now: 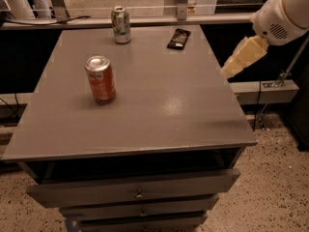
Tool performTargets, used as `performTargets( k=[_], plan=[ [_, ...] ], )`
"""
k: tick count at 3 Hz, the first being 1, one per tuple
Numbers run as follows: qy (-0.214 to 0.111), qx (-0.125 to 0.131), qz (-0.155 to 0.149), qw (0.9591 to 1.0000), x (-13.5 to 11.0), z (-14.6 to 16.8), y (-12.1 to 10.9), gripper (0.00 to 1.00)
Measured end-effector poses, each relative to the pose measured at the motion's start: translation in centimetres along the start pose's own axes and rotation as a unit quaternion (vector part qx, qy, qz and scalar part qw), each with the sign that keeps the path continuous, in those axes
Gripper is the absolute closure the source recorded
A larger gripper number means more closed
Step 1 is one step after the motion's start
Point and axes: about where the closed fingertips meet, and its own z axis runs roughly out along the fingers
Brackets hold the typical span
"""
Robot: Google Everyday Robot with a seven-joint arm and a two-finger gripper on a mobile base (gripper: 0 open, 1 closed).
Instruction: Pick rxbar chocolate
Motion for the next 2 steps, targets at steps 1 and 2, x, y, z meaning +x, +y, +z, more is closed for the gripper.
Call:
performTargets(
  k=[1, 2],
  plan=[
    [-0.065, 0.0, 0.072, 0.9953, -2.7, 5.5, -3.0, 0.0],
    [-0.134, 0.009, 0.127, 0.9827, -4.8, 9.7, -5.5, 0.0]
  ],
)
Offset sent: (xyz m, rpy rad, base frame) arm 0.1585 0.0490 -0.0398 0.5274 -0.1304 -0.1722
